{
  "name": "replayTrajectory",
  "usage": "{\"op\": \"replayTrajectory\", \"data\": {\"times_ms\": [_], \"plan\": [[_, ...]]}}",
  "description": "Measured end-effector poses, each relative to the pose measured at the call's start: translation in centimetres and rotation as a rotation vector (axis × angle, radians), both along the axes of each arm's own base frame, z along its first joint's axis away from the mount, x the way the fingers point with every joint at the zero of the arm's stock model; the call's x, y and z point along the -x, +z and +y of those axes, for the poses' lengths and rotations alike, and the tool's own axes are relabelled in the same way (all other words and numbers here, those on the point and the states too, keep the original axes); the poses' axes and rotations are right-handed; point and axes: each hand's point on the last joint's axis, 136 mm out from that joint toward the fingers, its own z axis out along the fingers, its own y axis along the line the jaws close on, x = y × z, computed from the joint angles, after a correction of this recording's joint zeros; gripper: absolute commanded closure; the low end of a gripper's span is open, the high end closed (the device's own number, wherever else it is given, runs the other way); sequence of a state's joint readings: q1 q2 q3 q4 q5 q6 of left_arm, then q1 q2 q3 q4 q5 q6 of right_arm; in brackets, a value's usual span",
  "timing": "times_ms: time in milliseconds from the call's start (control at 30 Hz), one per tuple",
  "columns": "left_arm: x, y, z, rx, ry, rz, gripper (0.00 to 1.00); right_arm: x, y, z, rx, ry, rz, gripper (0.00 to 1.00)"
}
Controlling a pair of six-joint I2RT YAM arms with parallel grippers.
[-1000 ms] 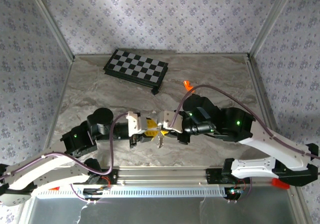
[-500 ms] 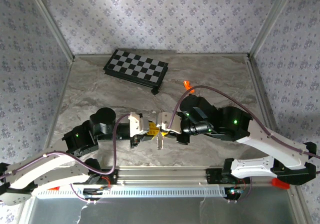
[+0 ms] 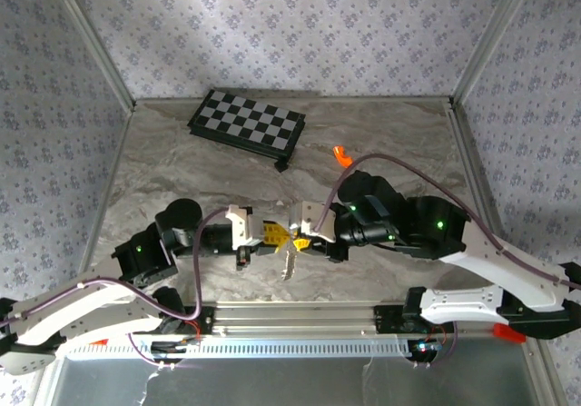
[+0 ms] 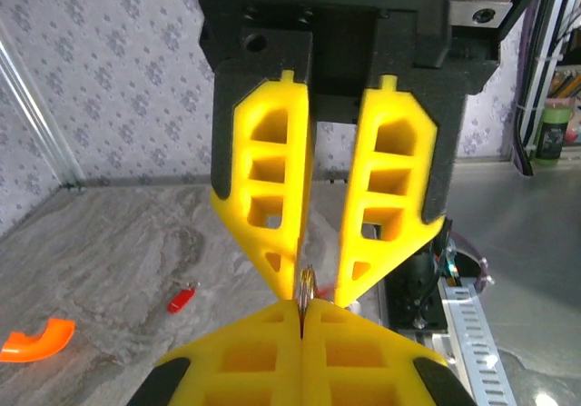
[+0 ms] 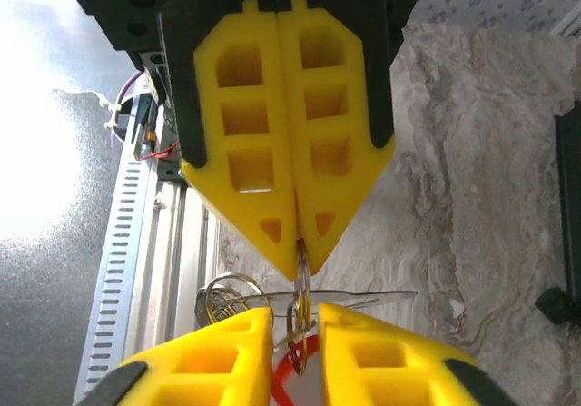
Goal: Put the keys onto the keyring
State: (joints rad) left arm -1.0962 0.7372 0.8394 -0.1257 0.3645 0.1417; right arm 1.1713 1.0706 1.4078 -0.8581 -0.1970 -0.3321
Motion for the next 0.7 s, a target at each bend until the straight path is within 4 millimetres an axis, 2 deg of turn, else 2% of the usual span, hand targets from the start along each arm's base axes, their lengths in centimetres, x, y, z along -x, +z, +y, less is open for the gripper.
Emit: {"op": "replayTrajectory", "data": {"times_ms": [133,300,367,533,700], "plan": [[0.2,0.4,0.0,0.029,-0.006,0.002,1.00,0.2,0.9,-0.7,-0.065,-0.018,0.005,0.56],[0.2,0.5,-0.1,0.050,-0.010,0.012,1.00,0.4,2.0,-1.5,-0.135,-0.042,0.018,0.49],[0.3,0.5,0.0,0.055,-0.011,0.013,1.00,0.4,2.4,-1.7,-0.166,-0.047,0.022,0.49],[0.5,0.6,0.4,0.071,-0.011,0.014,1.00,0.6,2.9,-1.8,-0.228,-0.046,0.052,0.57],[1.0,1.5,0.8,0.107,-0.030,0.007,1.00,1.1,3.0,-1.6,-0.272,-0.020,0.094,0.56]]}}
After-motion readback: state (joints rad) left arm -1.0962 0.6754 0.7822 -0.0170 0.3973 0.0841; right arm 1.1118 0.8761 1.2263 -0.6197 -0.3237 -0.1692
